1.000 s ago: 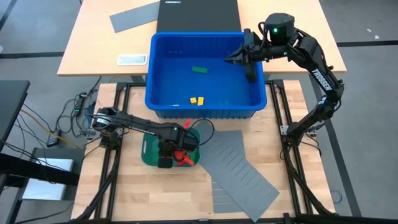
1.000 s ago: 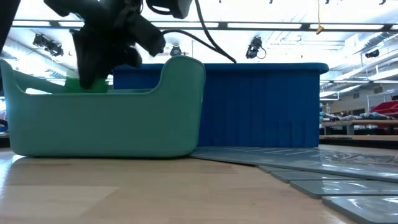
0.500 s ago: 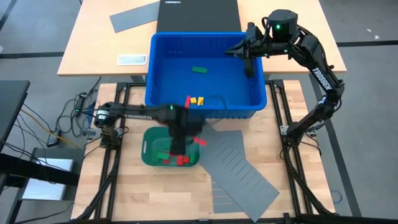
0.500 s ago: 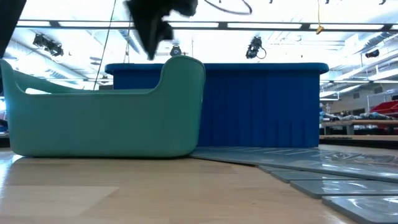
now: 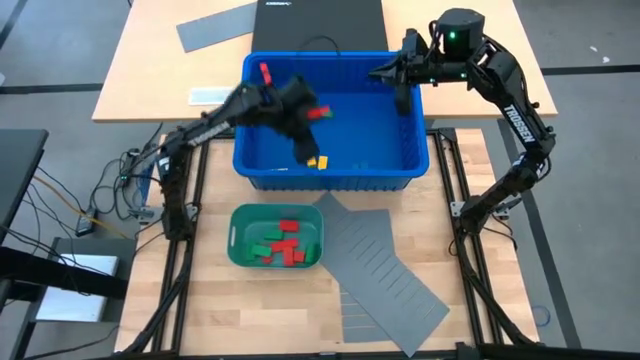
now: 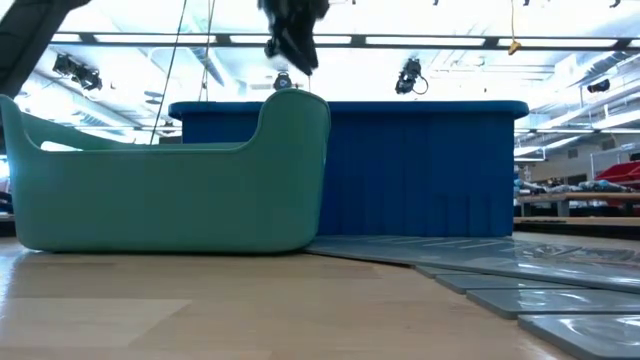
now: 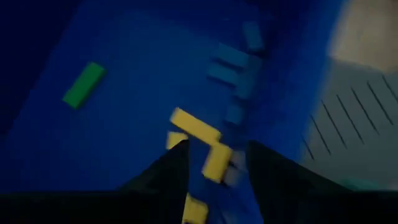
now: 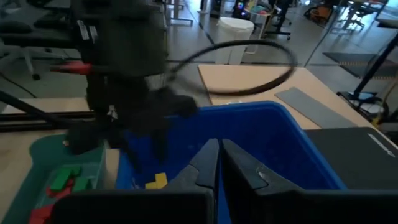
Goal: Sort Items/Unsort Items
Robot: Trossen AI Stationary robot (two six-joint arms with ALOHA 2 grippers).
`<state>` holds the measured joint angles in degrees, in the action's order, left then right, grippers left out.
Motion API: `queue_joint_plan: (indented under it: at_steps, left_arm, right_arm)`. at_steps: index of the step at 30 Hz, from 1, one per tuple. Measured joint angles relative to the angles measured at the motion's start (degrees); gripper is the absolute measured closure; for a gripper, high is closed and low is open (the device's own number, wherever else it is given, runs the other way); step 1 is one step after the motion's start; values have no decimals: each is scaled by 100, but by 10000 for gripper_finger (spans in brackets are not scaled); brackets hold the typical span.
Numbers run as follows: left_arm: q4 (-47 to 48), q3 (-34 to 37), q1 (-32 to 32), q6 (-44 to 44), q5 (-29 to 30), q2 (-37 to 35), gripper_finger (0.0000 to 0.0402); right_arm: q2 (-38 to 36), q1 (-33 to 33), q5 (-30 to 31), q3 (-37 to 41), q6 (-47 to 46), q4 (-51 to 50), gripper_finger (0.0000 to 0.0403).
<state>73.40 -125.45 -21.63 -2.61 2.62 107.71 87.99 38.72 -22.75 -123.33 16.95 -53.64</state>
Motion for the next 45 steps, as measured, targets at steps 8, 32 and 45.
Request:
queue_joint_plan:
  at_steps: [8, 32, 45]
  left_arm:
    - [-1219, -4, -1332, 67, -1107, 259, 242]
    - [-2729, -202, -2864, -1214, -2018, 2312, 398]
    - [-3514, -190, -2887, -1199, -1737, 3061, 400]
  right_arm:
    - [238, 391, -248, -2, -33, -38, 395]
    - [1851, 41, 701, 0, -1741, 300, 402]
    - [1864, -62, 816, 0, -2176, 448, 403]
